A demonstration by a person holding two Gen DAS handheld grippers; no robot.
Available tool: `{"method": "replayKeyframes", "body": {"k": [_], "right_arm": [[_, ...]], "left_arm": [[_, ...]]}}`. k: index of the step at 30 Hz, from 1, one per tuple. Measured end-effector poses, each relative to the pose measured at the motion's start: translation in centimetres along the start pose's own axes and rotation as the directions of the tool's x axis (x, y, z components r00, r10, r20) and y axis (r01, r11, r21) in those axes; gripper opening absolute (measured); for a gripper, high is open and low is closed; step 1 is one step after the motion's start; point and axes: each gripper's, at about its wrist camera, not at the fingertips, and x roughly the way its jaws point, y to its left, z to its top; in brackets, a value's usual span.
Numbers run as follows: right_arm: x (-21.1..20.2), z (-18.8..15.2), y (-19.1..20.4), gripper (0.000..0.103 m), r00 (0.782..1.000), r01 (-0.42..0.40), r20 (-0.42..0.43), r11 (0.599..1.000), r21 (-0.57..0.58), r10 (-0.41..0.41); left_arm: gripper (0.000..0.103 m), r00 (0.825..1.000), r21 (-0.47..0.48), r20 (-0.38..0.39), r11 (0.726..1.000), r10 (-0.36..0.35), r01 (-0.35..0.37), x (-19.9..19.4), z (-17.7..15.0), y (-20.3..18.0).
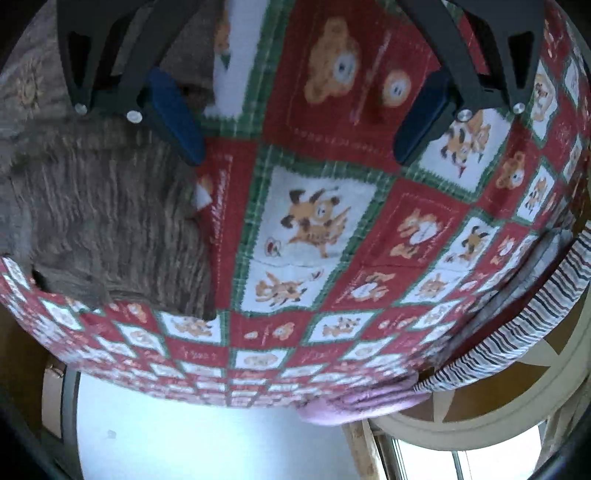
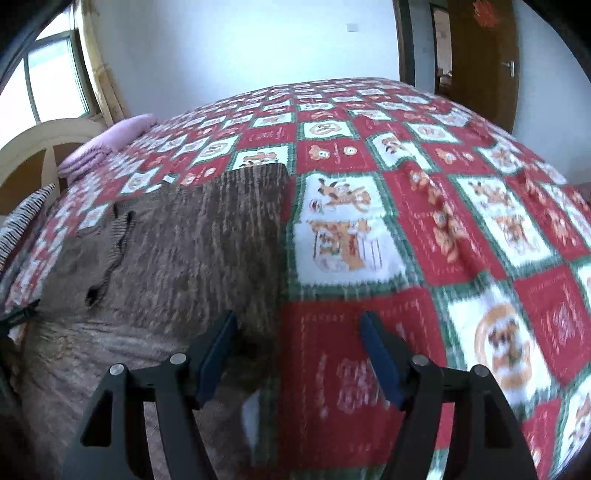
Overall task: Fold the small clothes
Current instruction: 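Press the folded sweater side flat with the right tool while the left tool holds the edge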
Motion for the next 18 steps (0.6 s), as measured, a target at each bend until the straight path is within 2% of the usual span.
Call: {"method": "replayKeyframes", "body": {"k": [2, 5, 9, 18], "right_arm": [[0.0, -0.7, -0.3, 0.074, 1.0, -0.015, -0.017, 1.0, 0.021, 0.015], [-0.2, -1.8, 0.1, 0.076, 1.0, -0.011, -0.014, 1.0, -0.011, 0.011], [-0.7, -2.4, 0.9, 0.081, 0.999, 0.012, -0.032, 0.999, -0.042, -0.013], [-2.9, -4.0, 1.2, 0.081, 0.998, 0.018, -0.054, 1.0, -0.019, -0.019]], "left_arm": [[0.103, 1.0, 0.012, 0.014, 1.0, 0.001, -0.001, -0.8, -0.7, 0.1], [0.103, 0.999, 0.023, 0.038, 1.0, -0.009, 0.009, -1.7, -1.4, 0.3], [0.103, 0.999, 0.053, 0.02, 0.998, -0.035, 0.034, -2.0, -2.3, 0.4], [0.103, 0.997, 0.082, 0.02, 0.994, -0.077, 0.075, -3.7, -4.4, 0.6]]}}
